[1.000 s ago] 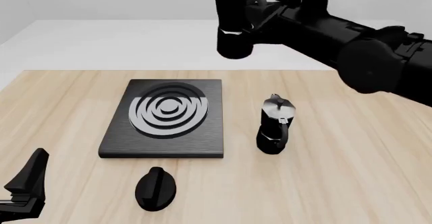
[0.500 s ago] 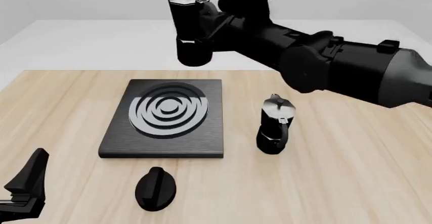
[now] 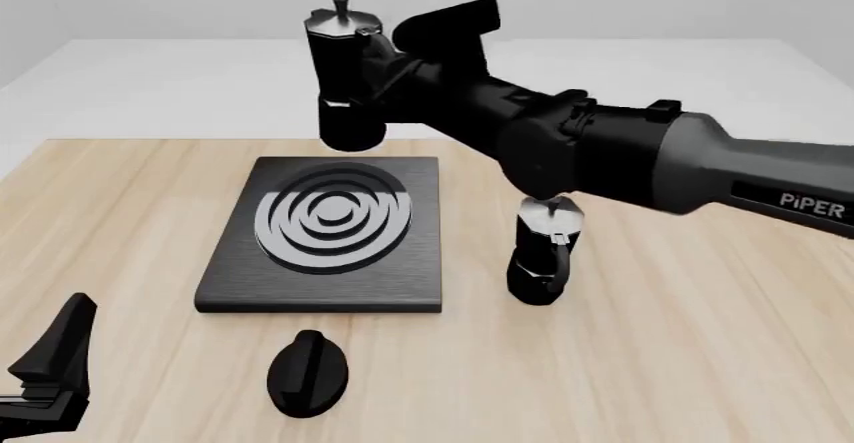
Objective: Put the right moka pot on the stove.
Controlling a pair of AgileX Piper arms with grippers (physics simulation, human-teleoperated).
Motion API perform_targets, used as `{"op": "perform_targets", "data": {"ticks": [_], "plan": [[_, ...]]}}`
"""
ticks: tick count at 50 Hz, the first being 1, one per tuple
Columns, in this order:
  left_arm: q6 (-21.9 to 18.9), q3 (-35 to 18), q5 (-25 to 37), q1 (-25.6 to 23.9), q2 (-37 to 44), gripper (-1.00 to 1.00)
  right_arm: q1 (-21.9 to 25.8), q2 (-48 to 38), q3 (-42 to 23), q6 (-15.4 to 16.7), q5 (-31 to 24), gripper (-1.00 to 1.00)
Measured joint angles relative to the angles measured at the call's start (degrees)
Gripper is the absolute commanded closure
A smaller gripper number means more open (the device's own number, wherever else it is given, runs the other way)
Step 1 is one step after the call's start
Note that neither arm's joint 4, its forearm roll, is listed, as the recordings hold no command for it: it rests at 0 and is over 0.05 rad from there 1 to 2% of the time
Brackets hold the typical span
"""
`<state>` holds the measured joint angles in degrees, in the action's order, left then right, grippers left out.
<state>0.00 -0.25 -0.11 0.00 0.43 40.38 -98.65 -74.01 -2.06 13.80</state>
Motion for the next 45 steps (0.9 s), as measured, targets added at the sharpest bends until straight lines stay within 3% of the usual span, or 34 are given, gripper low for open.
{"op": "perform_targets", "data": {"ticks": [45], "plan": [[0.00, 0.00, 0.00, 0.00, 0.00, -1.00, 1.45, -15.78, -5.14, -2.97, 4.93, 1.00]]}}
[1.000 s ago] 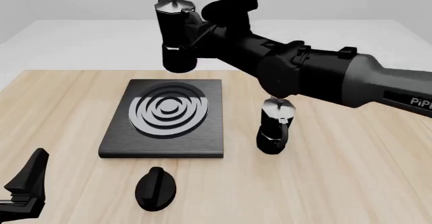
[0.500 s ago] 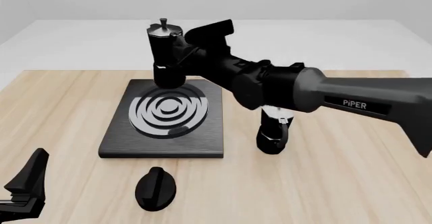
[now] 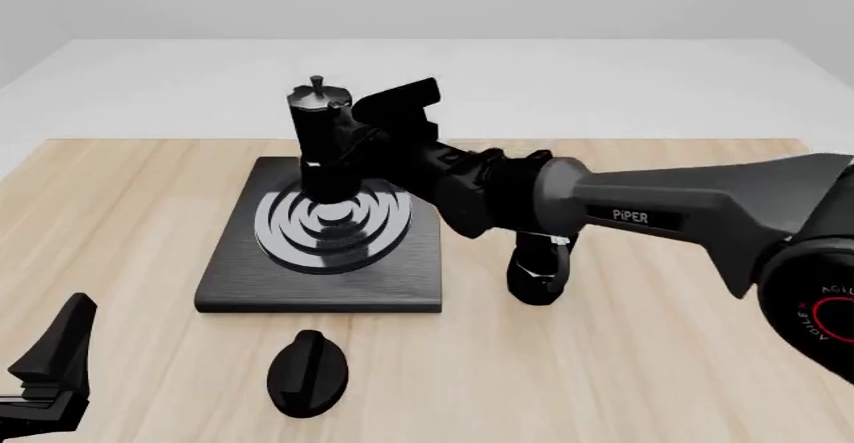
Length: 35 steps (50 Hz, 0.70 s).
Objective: Put the right moka pot on the stove.
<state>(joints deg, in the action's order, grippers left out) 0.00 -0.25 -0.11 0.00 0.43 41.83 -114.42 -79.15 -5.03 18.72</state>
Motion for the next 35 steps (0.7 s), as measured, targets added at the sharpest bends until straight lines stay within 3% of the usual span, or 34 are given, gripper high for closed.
{"op": "perform_targets", "data": {"ticks": [35], "plan": [[0.00, 0.00, 0.00, 0.00, 0.00, -1.00, -0.89, -6.83, -3.86, 0.10, 0.63, 1.00]]}}
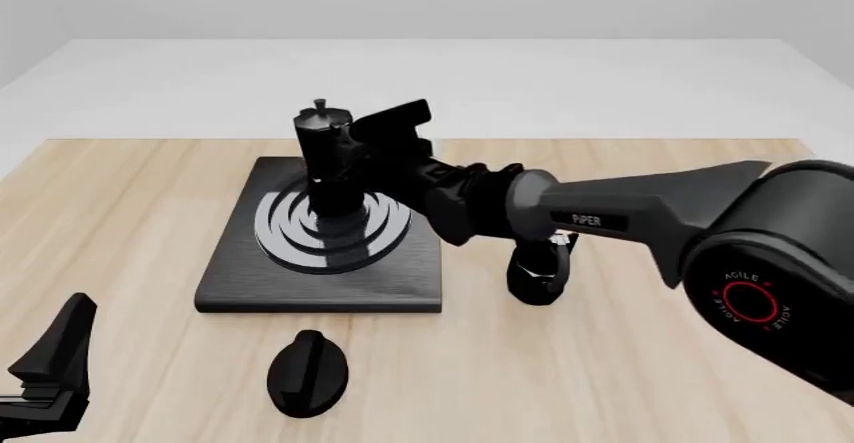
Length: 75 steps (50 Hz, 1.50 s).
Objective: Put the right moka pot on the stove.
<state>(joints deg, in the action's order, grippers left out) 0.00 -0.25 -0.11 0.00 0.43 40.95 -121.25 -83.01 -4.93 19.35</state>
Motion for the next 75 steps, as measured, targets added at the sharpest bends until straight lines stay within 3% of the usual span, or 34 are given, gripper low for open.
{"op": "perform_targets", "data": {"ticks": [32, 33, 75], "plan": [[0.00, 0.00, 0.00, 0.00, 0.00, -1.00, 0.12, 0.38, 1.26, 0.60, 1.36, 1.00], [0.00, 0.00, 0.00, 0.00, 0.00, -1.00, 0.13, 0.48, 1.44, 0.64, 1.42, -1.00], [0.00, 0.00, 0.00, 0.00, 0.00, -1.00, -0.09, 10.76, 10.52, 1.93, 2.00, -1.00]]}}
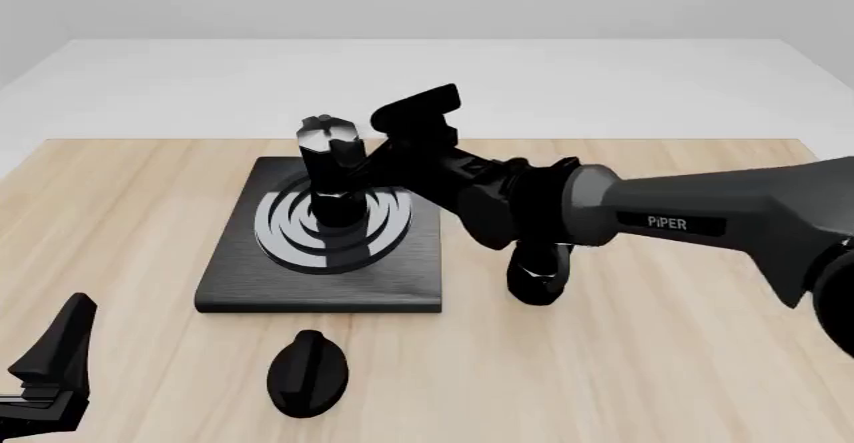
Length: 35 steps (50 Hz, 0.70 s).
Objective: Put the right moka pot on the stove.
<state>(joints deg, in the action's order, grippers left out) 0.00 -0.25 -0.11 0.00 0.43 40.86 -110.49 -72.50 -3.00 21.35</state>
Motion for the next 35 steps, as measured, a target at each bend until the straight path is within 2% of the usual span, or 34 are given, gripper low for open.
{"op": "perform_targets", "data": {"ticks": [35], "plan": [[0.00, 0.00, 0.00, 0.00, 0.00, -1.00, -4.01, 13.45, 17.23, 0.28, 4.04, -1.00]]}}
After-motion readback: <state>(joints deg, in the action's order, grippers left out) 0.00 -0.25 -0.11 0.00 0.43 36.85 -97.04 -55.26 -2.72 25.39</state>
